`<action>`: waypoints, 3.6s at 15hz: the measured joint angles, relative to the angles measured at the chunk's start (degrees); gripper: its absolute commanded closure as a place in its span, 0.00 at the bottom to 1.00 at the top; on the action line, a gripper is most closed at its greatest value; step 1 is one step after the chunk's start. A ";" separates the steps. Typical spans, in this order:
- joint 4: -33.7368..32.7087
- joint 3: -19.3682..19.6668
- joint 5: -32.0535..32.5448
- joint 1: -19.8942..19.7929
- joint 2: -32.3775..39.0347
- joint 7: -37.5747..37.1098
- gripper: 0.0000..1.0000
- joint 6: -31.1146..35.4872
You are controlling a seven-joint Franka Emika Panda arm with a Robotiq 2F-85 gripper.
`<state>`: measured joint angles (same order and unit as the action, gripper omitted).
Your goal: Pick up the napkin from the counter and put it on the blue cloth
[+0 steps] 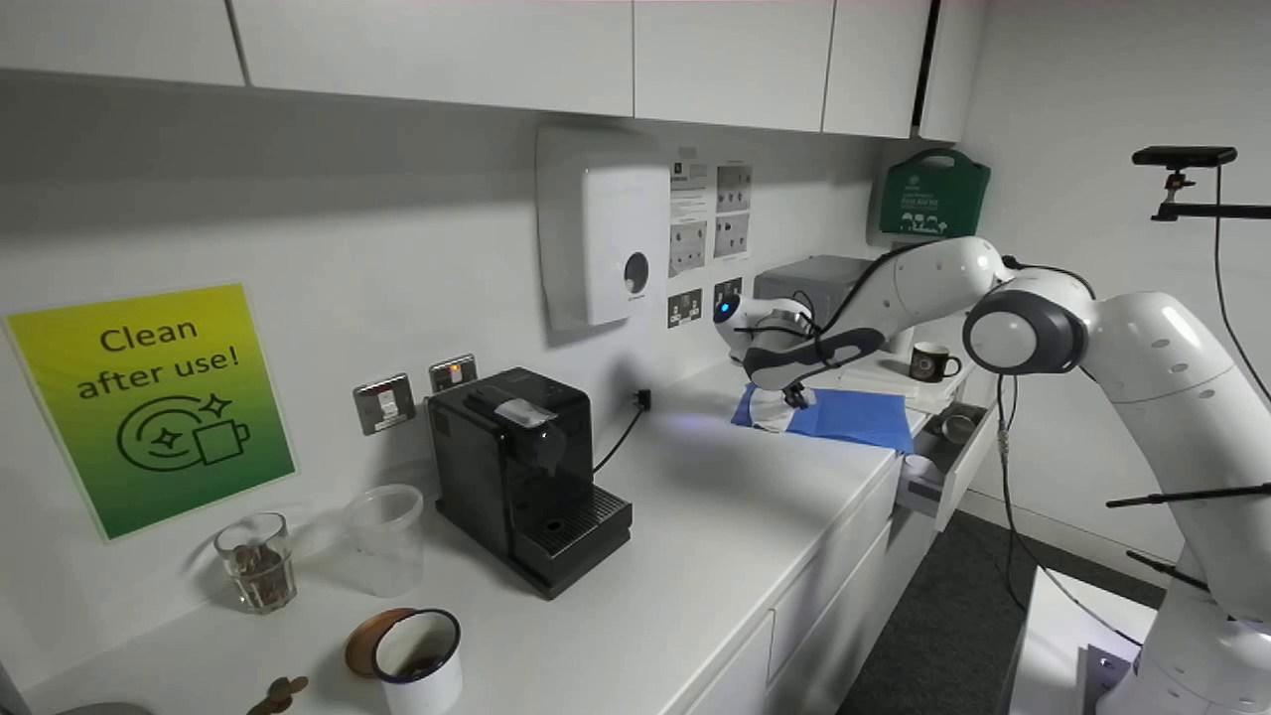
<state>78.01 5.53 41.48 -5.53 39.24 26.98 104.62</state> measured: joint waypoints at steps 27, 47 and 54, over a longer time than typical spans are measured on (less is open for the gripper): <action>0.01 0.23 -22.92 -5.37 -0.06 -2.70 0.00 -1.94; -0.11 1.54 -36.47 -7.67 -3.46 -21.15 0.00 -6.14; 0.14 2.95 -41.89 -10.03 -2.46 -26.03 0.00 -6.33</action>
<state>78.16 8.48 -0.40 -15.56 36.78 0.94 98.29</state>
